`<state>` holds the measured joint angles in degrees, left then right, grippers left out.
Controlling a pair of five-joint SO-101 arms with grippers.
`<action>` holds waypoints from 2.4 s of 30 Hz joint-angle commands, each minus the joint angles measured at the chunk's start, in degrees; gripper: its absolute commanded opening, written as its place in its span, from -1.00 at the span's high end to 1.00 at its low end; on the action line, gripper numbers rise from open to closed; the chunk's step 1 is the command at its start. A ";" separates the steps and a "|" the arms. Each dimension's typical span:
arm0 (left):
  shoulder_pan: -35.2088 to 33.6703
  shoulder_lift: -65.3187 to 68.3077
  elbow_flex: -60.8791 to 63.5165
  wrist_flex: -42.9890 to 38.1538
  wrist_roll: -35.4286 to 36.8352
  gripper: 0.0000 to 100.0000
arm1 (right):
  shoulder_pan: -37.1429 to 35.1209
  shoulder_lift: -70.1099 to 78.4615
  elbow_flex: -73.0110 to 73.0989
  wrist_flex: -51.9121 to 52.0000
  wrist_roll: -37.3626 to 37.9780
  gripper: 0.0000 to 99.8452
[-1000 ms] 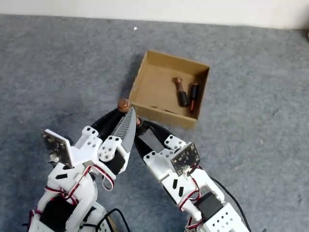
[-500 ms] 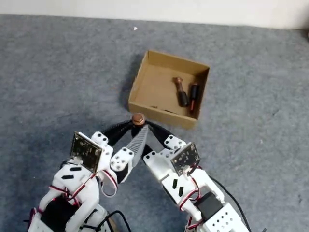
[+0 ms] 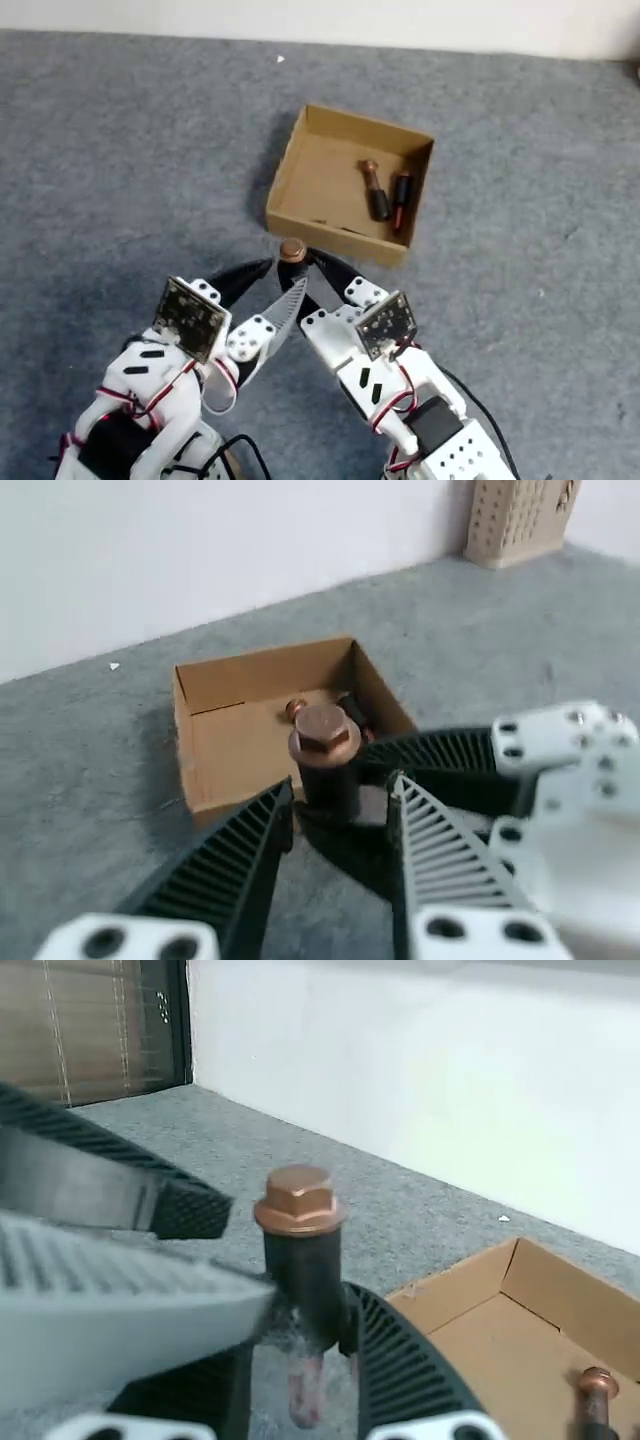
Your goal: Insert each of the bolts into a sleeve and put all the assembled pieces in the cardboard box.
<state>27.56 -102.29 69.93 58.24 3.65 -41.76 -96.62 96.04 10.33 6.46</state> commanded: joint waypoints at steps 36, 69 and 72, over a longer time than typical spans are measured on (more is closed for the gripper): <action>-31.08 0.31 27.30 -11.08 -6.15 0.66 | 10.07 -0.84 6.99 7.52 0.18 0.99; -30.99 -0.04 27.30 -9.67 -6.51 0.99 | 23.43 52.35 -28.62 -23.43 2.37 0.99; -30.99 -0.04 27.30 -9.67 -6.51 0.99 | 23.60 62.55 -30.02 -28.88 -1.23 0.99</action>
<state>-3.03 -101.93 96.04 48.22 -2.24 -19.16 -42.02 70.64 -12.18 8.22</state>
